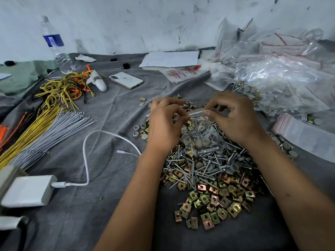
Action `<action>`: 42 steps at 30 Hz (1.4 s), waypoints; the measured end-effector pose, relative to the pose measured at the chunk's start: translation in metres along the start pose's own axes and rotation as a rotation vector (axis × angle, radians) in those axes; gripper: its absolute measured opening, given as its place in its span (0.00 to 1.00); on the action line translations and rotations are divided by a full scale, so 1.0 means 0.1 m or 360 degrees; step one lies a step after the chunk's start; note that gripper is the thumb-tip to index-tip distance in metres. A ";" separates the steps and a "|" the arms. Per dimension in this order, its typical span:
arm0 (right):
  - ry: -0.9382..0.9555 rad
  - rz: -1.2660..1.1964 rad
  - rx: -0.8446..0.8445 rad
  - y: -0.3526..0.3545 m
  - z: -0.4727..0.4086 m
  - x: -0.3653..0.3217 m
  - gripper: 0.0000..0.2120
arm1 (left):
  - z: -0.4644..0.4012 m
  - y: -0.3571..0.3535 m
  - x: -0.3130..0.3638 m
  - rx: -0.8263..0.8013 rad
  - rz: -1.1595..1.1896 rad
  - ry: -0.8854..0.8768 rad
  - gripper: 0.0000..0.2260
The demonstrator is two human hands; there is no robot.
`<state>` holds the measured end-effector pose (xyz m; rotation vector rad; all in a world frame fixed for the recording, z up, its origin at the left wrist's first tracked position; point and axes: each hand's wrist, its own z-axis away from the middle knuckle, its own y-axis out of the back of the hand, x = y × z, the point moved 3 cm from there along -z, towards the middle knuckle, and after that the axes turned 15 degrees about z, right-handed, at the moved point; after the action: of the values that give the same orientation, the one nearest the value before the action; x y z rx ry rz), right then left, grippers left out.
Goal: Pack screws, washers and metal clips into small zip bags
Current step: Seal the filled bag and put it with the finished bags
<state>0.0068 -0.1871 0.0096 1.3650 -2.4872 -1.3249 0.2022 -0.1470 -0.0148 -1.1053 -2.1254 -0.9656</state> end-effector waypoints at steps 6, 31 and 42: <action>-0.0014 -0.0029 -0.0045 -0.01 0.01 -0.01 0.06 | -0.01 0.00 0.04 -0.0039 0.0033 -0.0041 0.04; 0.0023 -0.0216 -0.0161 -0.03 0.02 -0.04 0.04 | 0.03 -0.07 0.15 -0.0211 0.0298 0.0078 0.05; -0.0151 -0.0335 -0.0120 0.00 0.02 0.01 0.04 | 0.02 -0.02 0.16 -0.0138 0.0353 0.0094 0.07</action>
<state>0.0051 -0.1864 0.0084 1.6210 -2.3763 -1.5395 0.1917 -0.1390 -0.0051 -1.3075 -1.8826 -0.9790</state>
